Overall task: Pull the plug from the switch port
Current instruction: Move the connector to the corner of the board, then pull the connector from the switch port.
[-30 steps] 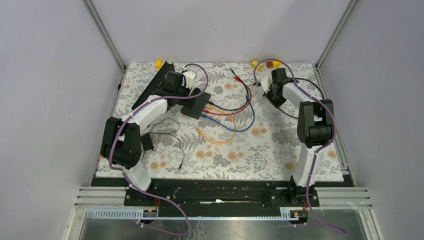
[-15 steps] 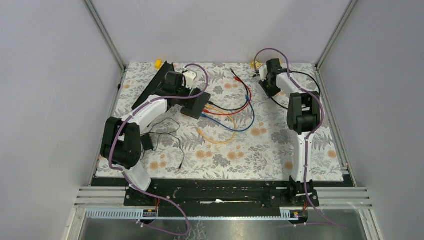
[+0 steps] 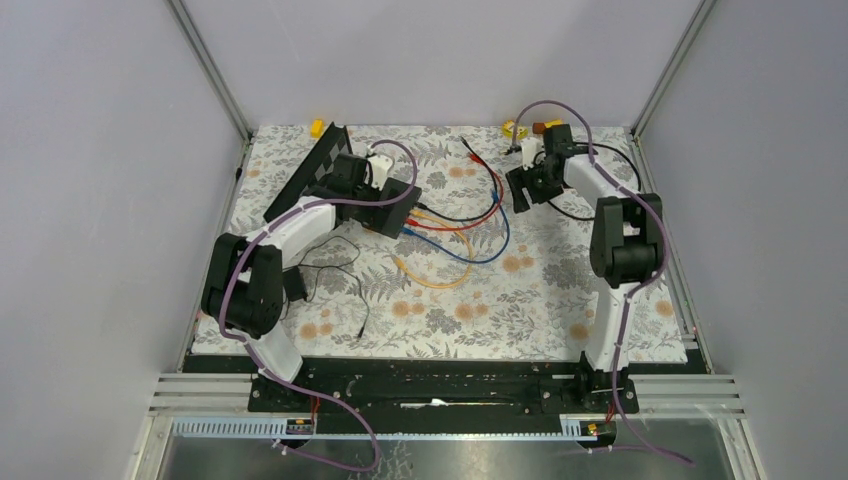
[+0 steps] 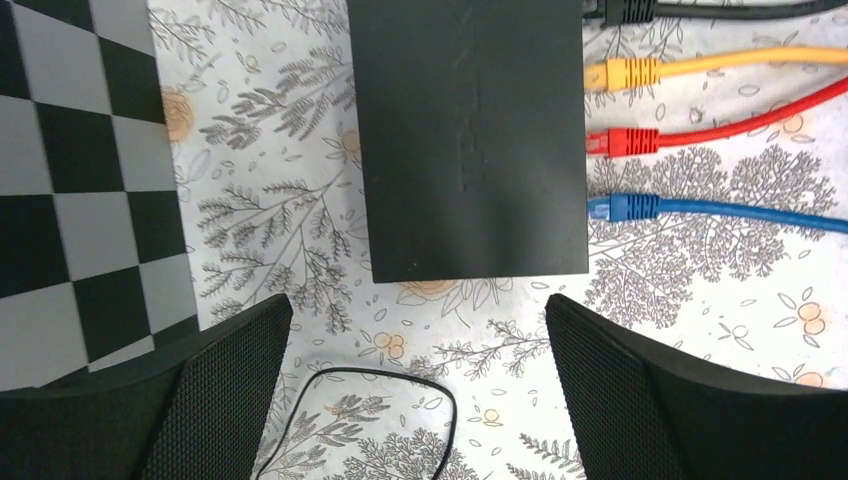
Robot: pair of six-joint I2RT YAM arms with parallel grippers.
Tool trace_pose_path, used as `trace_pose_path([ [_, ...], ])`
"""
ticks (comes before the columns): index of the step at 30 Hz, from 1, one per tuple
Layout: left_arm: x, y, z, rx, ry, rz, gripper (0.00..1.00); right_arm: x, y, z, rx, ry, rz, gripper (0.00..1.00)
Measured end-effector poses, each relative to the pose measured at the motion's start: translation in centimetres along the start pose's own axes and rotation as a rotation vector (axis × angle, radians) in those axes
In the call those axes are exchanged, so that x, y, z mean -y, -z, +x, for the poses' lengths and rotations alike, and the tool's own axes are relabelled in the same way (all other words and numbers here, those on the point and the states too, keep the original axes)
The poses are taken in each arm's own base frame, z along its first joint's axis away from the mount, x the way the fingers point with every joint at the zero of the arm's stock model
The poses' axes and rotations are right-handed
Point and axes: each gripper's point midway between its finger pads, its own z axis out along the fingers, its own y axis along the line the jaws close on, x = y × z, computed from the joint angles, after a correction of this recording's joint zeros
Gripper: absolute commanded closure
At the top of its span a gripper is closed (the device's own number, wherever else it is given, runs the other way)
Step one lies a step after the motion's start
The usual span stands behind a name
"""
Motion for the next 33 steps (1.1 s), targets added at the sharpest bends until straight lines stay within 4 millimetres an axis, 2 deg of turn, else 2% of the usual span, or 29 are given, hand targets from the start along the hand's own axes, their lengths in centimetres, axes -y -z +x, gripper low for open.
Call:
trace_pose_path([
  [4, 0.4, -0.2, 1.3, -0.029, -0.003, 0.015, 0.01, -3.3, 3.0, -2.2, 0.121, -0.022, -0.137, 0.22],
  [8, 0.5, -0.3, 1.4, -0.031, -0.003, 0.023, 0.01, -6.2, 4.5, -4.8, 0.219, -0.037, -0.272, 0.22],
  [14, 1.0, -2.1, 2.4, -0.086, 0.012, 0.066, 0.01, -11.2, 3.8, -6.8, 0.232, -0.04, -0.45, 0.22],
  [19, 0.4, -4.5, 1.2, -0.104, 0.056, 0.092, 0.01, -15.1, 1.9, -7.0, 0.193, -0.042, -0.554, 0.22],
  [22, -0.2, -5.9, 0.0, -0.099, 0.093, 0.099, 0.01, -16.5, 1.5, -6.9, 0.179, -0.052, -0.591, 0.22],
  [26, -1.1, -7.9, -1.3, -0.097, 0.153, 0.113, 0.01, -16.9, 1.5, -6.9, 0.187, -0.058, -0.614, 0.22],
  [30, -1.8, -10.0, -2.4, -0.095, 0.207, 0.142, 0.01, -17.1, 0.9, -5.3, 0.155, -0.08, -0.623, 0.22],
  [33, -1.5, -11.0, -2.6, -0.101, 0.245, 0.178, 0.01, -17.3, 1.0, -4.6, 0.139, -0.092, -0.625, 0.21],
])
